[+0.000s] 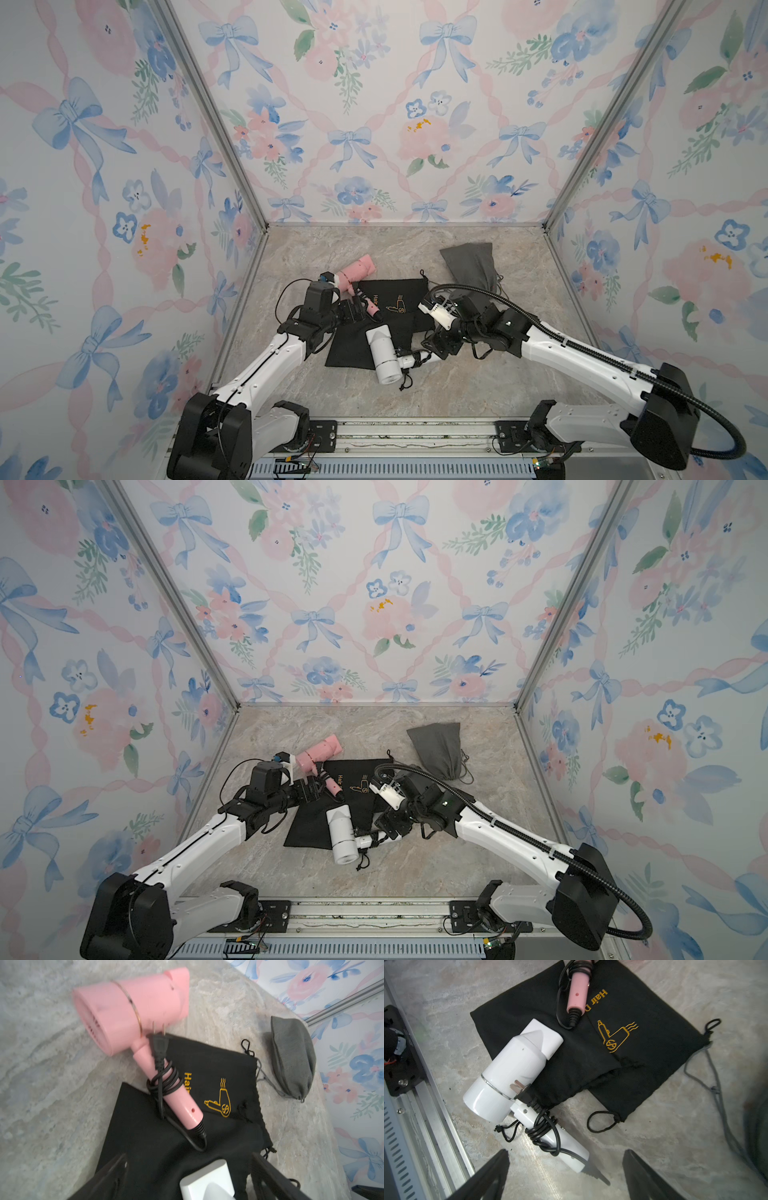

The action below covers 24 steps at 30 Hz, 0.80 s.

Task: Pack away hair dryers
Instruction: Pick up the hair dryer from the center of the board.

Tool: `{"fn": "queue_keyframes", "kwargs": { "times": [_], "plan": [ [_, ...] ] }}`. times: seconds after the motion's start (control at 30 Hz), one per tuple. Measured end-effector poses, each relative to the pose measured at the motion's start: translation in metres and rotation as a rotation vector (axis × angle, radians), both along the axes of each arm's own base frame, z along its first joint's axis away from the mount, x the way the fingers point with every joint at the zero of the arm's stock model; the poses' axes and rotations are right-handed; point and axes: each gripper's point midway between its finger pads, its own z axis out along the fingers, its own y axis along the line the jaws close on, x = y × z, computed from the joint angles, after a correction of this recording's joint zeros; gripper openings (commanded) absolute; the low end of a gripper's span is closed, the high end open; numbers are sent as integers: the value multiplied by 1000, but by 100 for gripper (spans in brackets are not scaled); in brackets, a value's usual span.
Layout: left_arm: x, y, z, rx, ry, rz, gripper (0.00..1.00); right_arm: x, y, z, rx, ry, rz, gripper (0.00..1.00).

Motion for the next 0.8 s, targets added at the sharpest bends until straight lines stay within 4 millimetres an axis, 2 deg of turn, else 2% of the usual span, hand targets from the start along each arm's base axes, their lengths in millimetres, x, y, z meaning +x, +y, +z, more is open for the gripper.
{"fn": "queue_keyframes", "kwargs": {
  "times": [0.13, 0.43, 0.7, 0.8],
  "plan": [
    [-10, 2, -1, -25, 0, 17, 92, -12, 8, -19, -51, 25, 71, 84],
    [-9, 2, -6, -38, 23, 34, 92, -35, 26, -57, -131, 57, 228, 84],
    [-6, 1, -12, -30, 48, 34, 92, -36, 39, -94, -199, 62, 313, 82],
    [-4, 1, -9, -33, 38, 33, 92, -34, 45, -99, -209, 50, 340, 81]
  ]
}}
